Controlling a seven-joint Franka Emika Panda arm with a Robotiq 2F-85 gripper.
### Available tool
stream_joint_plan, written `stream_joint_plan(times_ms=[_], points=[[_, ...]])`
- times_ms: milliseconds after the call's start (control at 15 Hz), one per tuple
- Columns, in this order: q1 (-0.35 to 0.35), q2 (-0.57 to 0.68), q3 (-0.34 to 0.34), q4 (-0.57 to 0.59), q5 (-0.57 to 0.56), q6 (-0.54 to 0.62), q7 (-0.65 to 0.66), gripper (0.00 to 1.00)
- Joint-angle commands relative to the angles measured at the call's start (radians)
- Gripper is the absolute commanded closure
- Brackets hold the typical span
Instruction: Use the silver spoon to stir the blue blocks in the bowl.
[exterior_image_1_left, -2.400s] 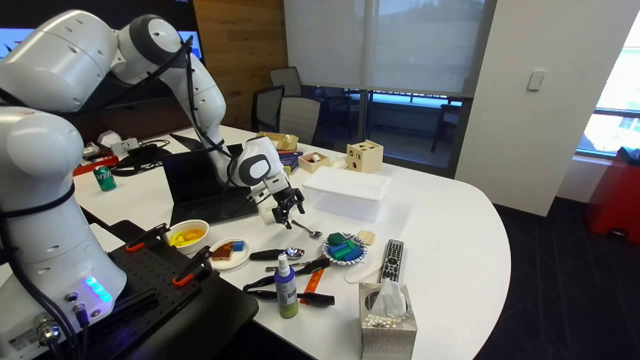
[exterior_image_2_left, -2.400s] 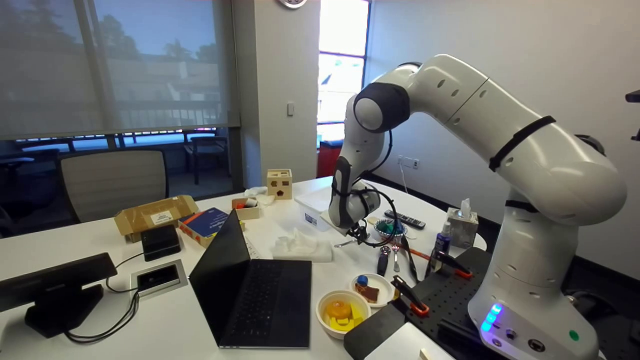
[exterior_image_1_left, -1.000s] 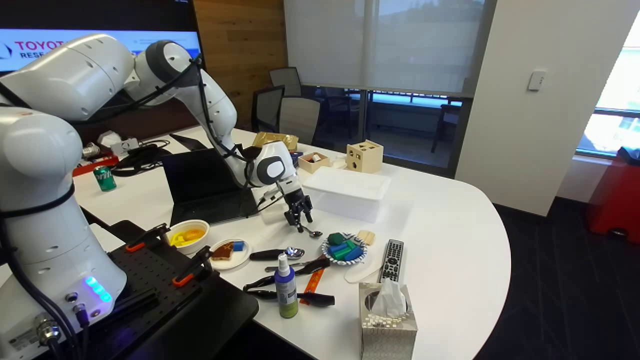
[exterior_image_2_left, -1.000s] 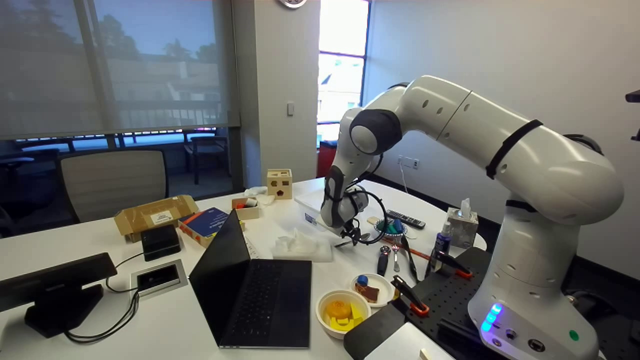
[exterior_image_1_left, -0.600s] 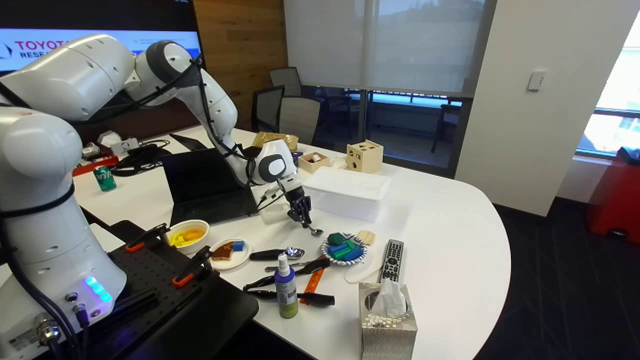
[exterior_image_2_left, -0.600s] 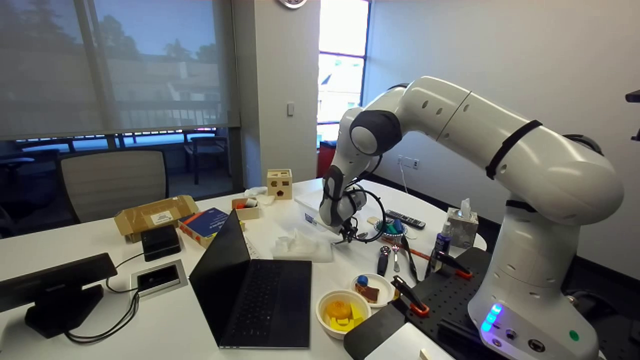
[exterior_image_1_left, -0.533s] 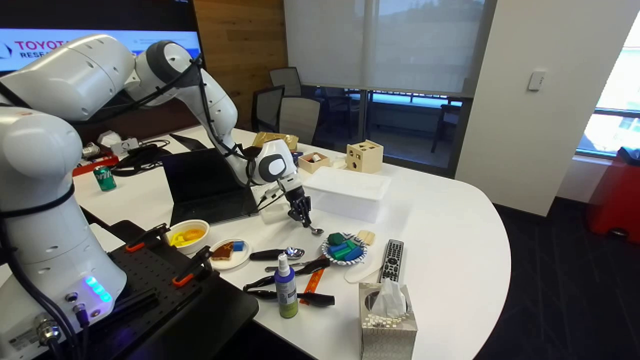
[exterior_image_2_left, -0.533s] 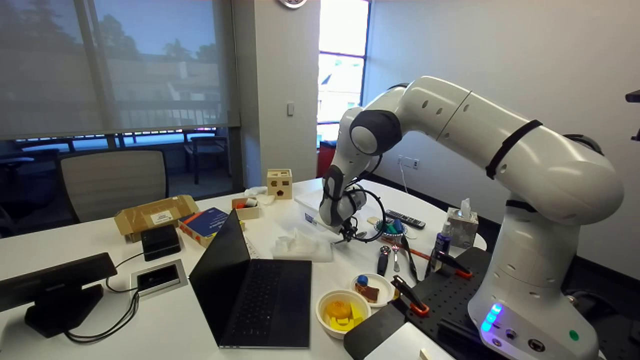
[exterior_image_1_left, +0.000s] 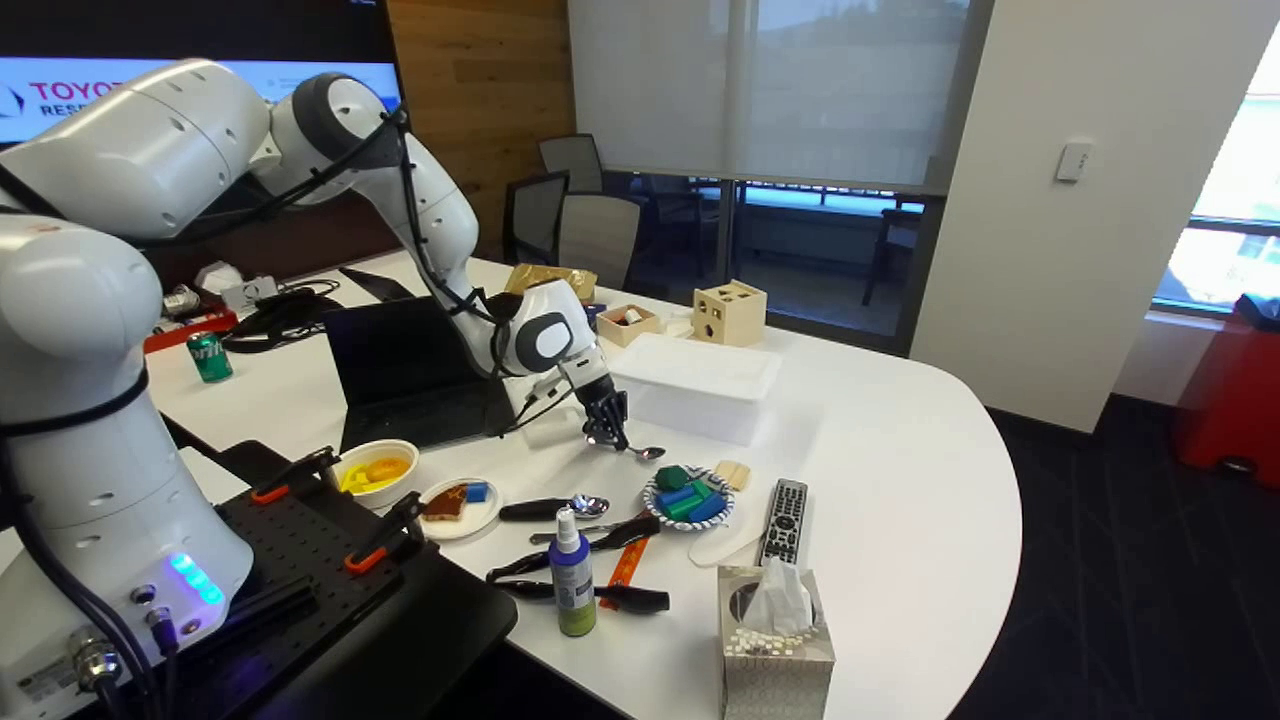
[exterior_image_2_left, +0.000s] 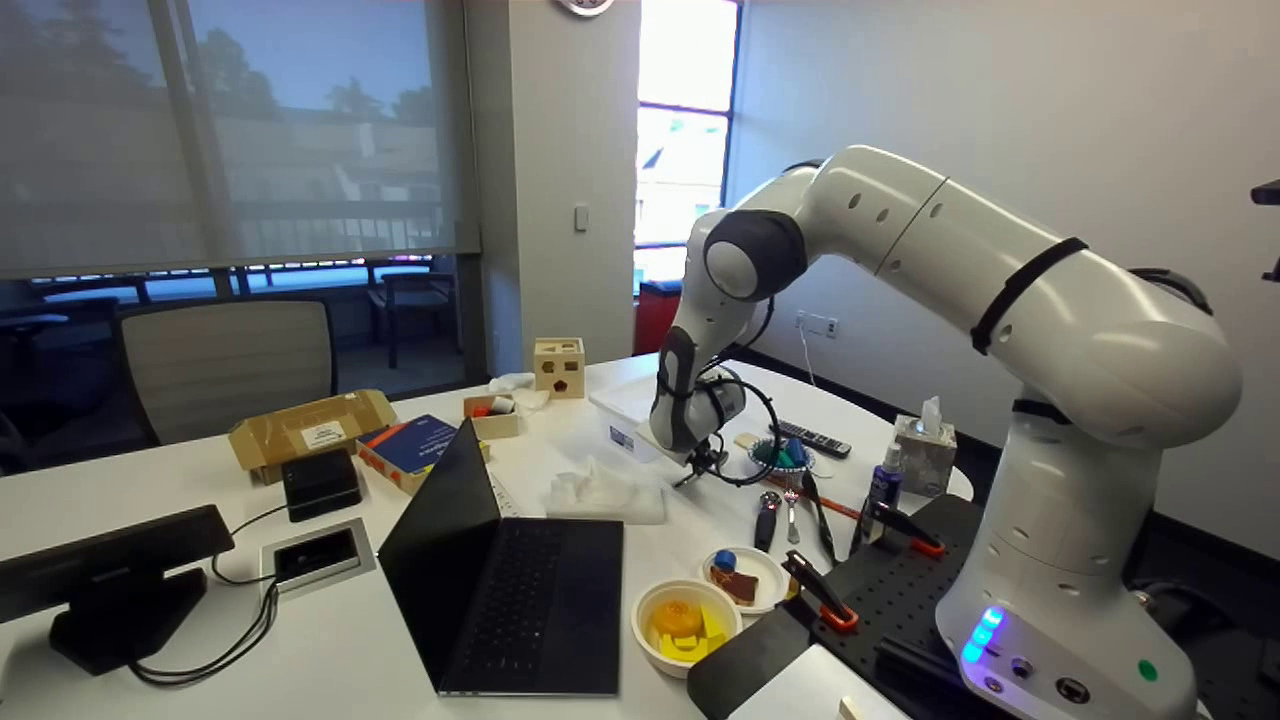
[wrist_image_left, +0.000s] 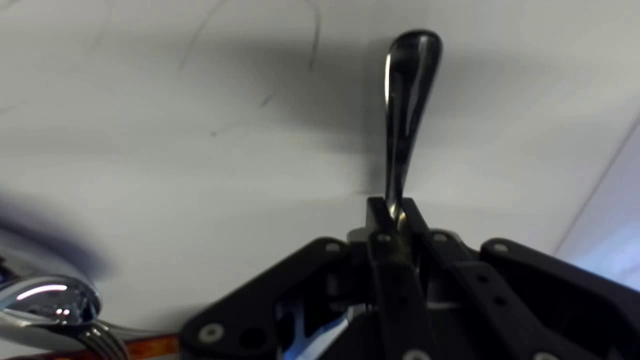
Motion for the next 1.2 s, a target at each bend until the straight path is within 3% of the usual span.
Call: stream_joint_plan(times_ms=[0,133,333,400,467,667,1133], points=[[-0.102,-0.146,0.09,-0.168,0.032,0.198,-0.085,0.98],[-0.21,-0.2,0.19,-0.214,0.035,0.335,-0.174,0.98],[-0.441,-0.266,0.41,-0.268,0.0,0.508,-0.301,0.98],[-0.516,-0.27,0.457,-0.28,-0.131,0.546,-0.217,0.98],[-0.595,-0.275,0.506,-0.217,-0.214,0.484,-0.192,0.98],[-0.837,-0.253,0.671,-0.208,-0.489,0.484,-0.095,0.98],[-1.412,-0.107,0.962,-0.253,-1.078,0.476,-0.027,0.98]])
